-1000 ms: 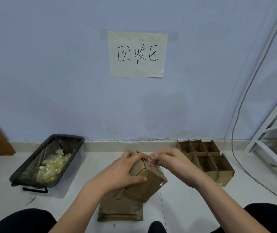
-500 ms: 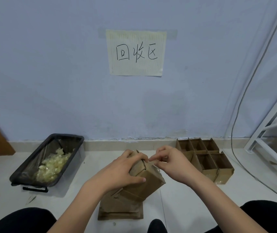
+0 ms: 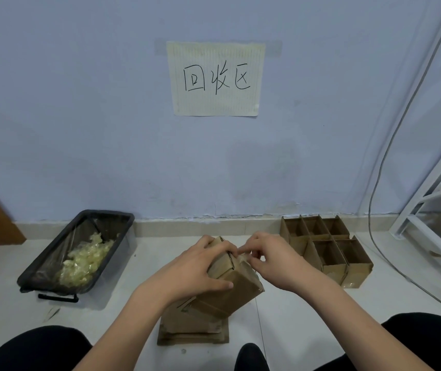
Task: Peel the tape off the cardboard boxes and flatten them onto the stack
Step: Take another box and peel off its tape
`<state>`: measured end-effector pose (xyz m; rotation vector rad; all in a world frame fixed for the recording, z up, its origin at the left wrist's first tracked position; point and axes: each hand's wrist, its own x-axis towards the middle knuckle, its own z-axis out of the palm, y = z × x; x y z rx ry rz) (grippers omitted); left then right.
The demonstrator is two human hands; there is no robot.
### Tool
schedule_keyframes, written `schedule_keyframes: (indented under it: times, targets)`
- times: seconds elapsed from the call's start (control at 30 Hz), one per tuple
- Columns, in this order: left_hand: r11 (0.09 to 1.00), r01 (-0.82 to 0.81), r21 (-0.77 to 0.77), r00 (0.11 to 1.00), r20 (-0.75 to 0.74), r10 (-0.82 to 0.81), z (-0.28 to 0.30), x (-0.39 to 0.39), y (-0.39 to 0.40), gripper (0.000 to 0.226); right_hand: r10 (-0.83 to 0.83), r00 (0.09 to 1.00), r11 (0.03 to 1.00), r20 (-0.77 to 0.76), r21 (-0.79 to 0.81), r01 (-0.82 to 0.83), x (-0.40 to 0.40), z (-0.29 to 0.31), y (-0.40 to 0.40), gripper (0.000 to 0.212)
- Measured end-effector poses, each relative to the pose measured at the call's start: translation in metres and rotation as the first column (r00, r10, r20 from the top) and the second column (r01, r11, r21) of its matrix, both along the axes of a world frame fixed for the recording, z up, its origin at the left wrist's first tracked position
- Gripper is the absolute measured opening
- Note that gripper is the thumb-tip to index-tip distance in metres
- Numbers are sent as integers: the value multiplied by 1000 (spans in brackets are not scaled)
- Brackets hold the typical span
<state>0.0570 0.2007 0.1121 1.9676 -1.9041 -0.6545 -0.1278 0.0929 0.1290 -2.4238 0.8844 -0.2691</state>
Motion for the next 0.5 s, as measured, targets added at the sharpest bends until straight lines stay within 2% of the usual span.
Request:
schedule_keyframes:
  times: [0.2, 0.5]
  targets:
    - [1000, -1, 9, 999, -34, 1, 0, -3, 0, 54, -75, 993, 995, 86, 67, 69, 0, 5, -5, 14]
    - [1000, -10, -6, 995, -104, 9, 9, 0, 3, 52, -126, 979, 983, 160, 151, 102, -4, 16, -6, 5]
